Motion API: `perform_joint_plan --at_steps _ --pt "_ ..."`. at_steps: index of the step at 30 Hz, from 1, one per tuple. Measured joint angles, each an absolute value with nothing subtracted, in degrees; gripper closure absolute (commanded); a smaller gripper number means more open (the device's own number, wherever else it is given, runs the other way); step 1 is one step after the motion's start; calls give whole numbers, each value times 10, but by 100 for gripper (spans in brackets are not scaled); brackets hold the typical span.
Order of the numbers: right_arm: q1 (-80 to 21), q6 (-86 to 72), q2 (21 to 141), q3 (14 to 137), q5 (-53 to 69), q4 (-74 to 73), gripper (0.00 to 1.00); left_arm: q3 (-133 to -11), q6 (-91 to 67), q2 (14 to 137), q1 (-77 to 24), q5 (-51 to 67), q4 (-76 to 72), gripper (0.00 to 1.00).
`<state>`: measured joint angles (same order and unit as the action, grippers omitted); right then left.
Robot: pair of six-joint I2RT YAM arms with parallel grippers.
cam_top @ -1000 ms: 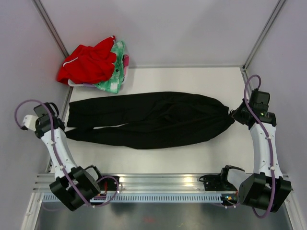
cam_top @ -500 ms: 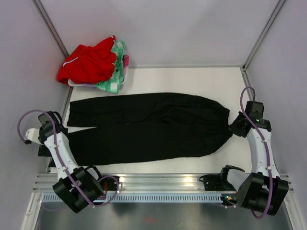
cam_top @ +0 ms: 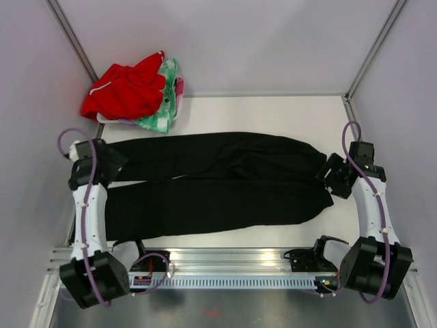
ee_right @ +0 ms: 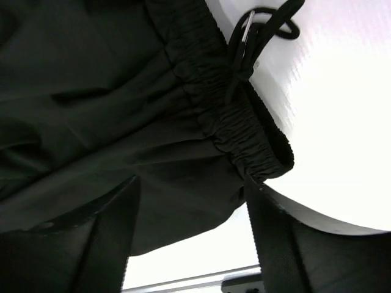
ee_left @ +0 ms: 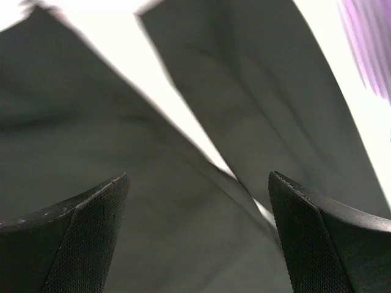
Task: Fold and stack the trousers
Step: Flatten the trousers out, then fold the trousers
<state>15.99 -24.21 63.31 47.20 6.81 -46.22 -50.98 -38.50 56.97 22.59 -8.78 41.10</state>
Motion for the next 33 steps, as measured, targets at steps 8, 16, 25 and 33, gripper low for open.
perform_joint_plan --at_steps 8,16,25,33 --pt "160 -222 620 637 15 -450 2 -587 -343 706 30 -89 368 0" --pt "160 -243 818 605 43 -255 5 -624 -308 765 38 -117 358 0" --pt "160 -264 940 605 42 -169 19 -629 -296 788 170 -99 337 0" --pt "160 -283 1005 611 39 -129 25 -634 -285 829 218 -99 329 0"
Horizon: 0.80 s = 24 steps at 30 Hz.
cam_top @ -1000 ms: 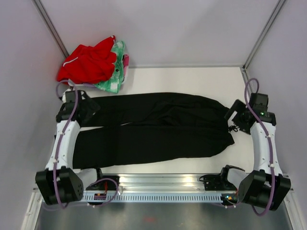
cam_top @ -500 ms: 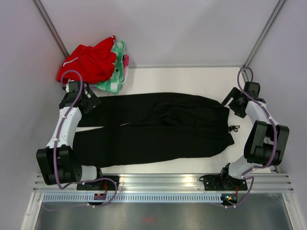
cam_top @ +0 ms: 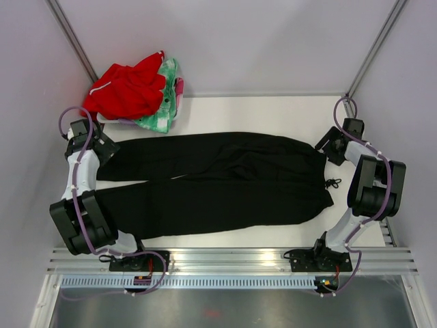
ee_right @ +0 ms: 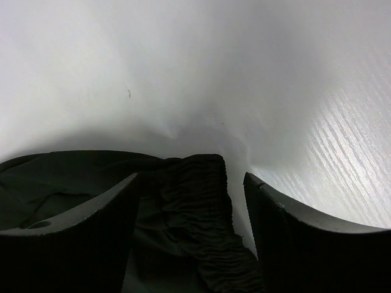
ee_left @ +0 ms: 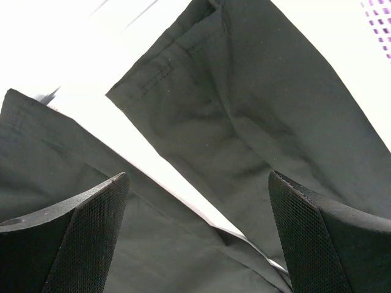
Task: Fold and stack the trousers
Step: Fold the trousers
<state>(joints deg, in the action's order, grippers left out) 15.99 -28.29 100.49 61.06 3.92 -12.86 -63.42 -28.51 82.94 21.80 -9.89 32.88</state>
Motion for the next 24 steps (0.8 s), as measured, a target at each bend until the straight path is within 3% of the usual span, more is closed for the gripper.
perform_joint_plan --at_steps 2,5,6,8,9,24 --pt "160 -284 1014 611 38 -129 28 -634 -285 829 218 -100 326 0" --pt "160 -285 1018 611 39 -126 51 -634 -284 829 218 -102 325 0" --pt "160 -287 1018 610 41 -123 71 -634 -284 829 219 -103 324 0" --pt "160 -292 1019 609 47 -111 96 -634 -284 829 221 -104 322 0" --pt "160 -294 1019 608 50 -106 100 -634 -284 830 223 -104 319 0" --pt "228 -286 1049 699 74 -88 100 -642 -206 915 247 -95 245 4"
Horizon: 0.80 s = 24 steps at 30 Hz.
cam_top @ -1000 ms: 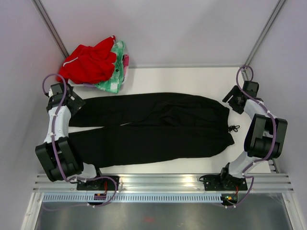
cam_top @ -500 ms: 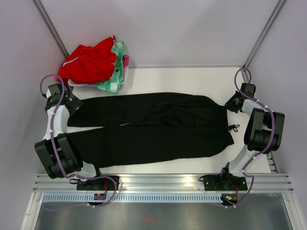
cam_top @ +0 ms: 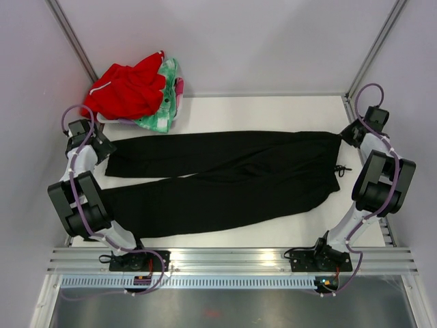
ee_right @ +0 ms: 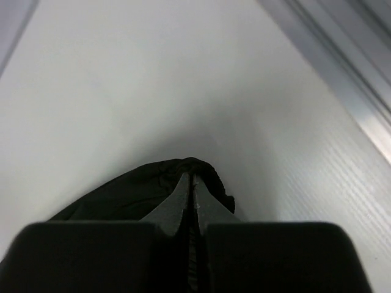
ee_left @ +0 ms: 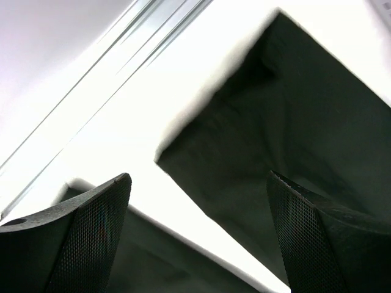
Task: Fold and stack the trousers
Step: Fold the trousers
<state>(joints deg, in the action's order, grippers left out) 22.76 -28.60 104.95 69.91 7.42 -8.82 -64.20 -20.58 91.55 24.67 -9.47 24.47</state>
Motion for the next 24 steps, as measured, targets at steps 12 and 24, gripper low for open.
perform_joint_plan --at_steps 12,24 --pt "245 -245 1062 743 107 -88 100 -645 -175 934 246 1 154 8" --pt "234 -215 1087 742 109 -107 100 -647 -175 955 242 75 123 9"
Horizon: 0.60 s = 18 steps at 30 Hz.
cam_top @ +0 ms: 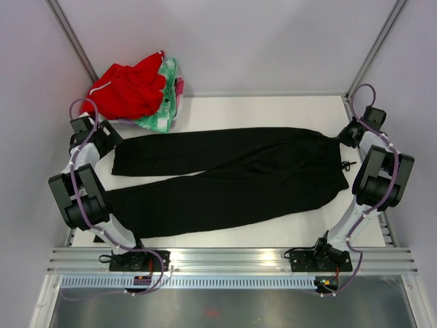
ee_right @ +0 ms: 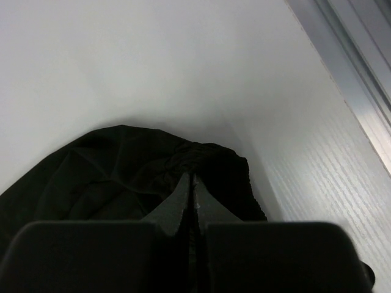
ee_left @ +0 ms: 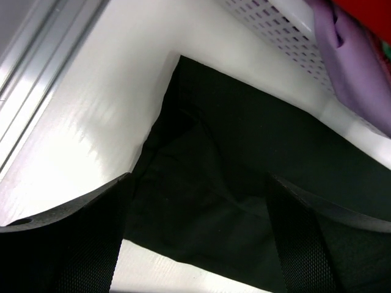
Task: Fold and stack the trousers
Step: Fold the trousers
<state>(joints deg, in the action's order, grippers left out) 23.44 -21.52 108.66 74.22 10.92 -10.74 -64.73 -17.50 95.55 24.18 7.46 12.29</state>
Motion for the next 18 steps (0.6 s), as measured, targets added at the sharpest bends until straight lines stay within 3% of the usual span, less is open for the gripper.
perform_joint_plan --at_steps 18 --pt "220 -201 1116 756 107 -109 100 -745 -163 1089 186 57 133 10"
